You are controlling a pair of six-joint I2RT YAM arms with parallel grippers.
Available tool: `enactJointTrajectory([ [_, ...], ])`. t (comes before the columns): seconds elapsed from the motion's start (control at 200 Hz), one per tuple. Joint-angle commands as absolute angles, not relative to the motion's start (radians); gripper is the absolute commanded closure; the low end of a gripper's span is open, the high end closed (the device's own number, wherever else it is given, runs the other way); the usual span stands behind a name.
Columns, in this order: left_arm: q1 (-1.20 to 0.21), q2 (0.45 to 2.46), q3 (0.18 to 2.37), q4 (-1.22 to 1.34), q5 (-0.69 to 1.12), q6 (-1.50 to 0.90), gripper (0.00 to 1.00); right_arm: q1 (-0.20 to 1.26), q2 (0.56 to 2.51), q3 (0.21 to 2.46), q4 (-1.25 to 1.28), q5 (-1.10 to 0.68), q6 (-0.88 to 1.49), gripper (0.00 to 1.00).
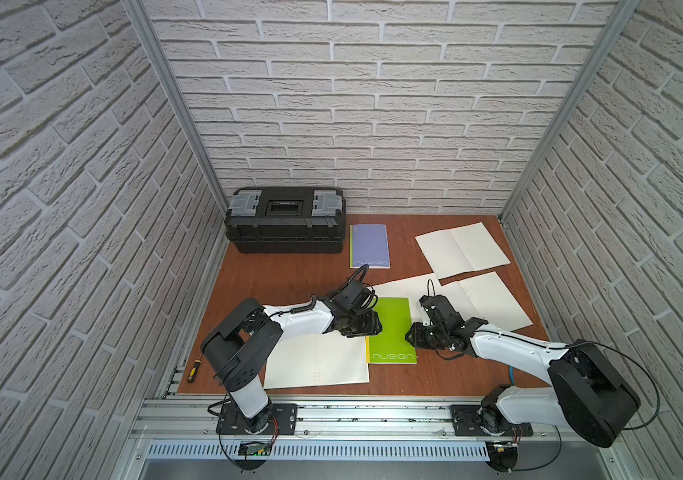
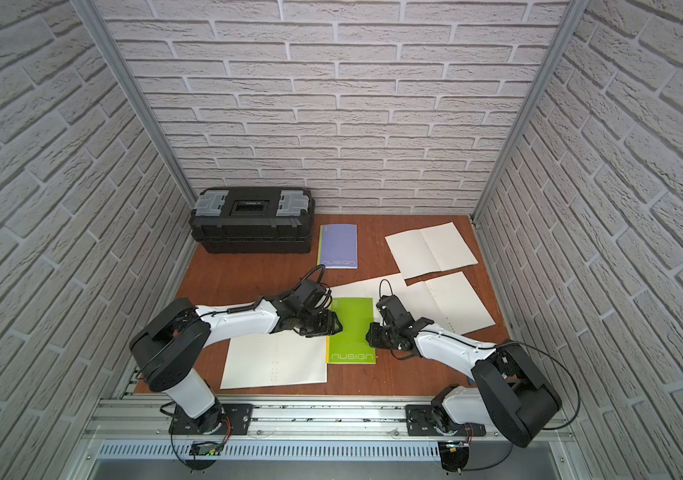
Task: Close the notebook
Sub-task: Pick up the notebook at the notebook.
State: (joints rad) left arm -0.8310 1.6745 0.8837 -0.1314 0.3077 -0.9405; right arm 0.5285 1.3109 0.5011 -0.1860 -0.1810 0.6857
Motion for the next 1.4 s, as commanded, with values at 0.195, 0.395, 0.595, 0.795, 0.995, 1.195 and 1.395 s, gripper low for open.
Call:
enactJointTrajectory([
  [0.195,-0.845,1.626,0.884,0.052,0.43,-0.96,0.39,0.557,1.274,0.504,-0.199,-0.226,0.695,0.69],
  [0.395,-0.844,1.626,0.872,0.098,0.45,-0.98,0.39,0.557,1.28,0.503,-0.192,-0.23,0.696,0.69],
  [0.595,-0.844,1.626,0.872,0.089,0.442,-0.978,0.39,0.557,1.275,0.502,-0.199,-0.22,0.699,0.69],
  [0.795,-0.844,1.644,0.895,-0.003,0.407,-0.956,0.4,0.557,1.251,0.509,-0.234,-0.2,0.696,0.68],
  [0.995,-0.848,1.641,0.908,-0.13,0.341,-0.923,0.4,0.557,1.241,0.506,-0.247,-0.188,0.697,0.67],
  [1.195,-0.868,1.651,0.924,-0.203,0.309,-0.902,0.4,0.557,1.241,0.504,-0.25,-0.184,0.698,0.67],
  [1.395,-0.888,1.641,0.923,-0.274,0.255,-0.895,0.4,0.556,1.228,0.502,-0.265,-0.175,0.695,0.67],
])
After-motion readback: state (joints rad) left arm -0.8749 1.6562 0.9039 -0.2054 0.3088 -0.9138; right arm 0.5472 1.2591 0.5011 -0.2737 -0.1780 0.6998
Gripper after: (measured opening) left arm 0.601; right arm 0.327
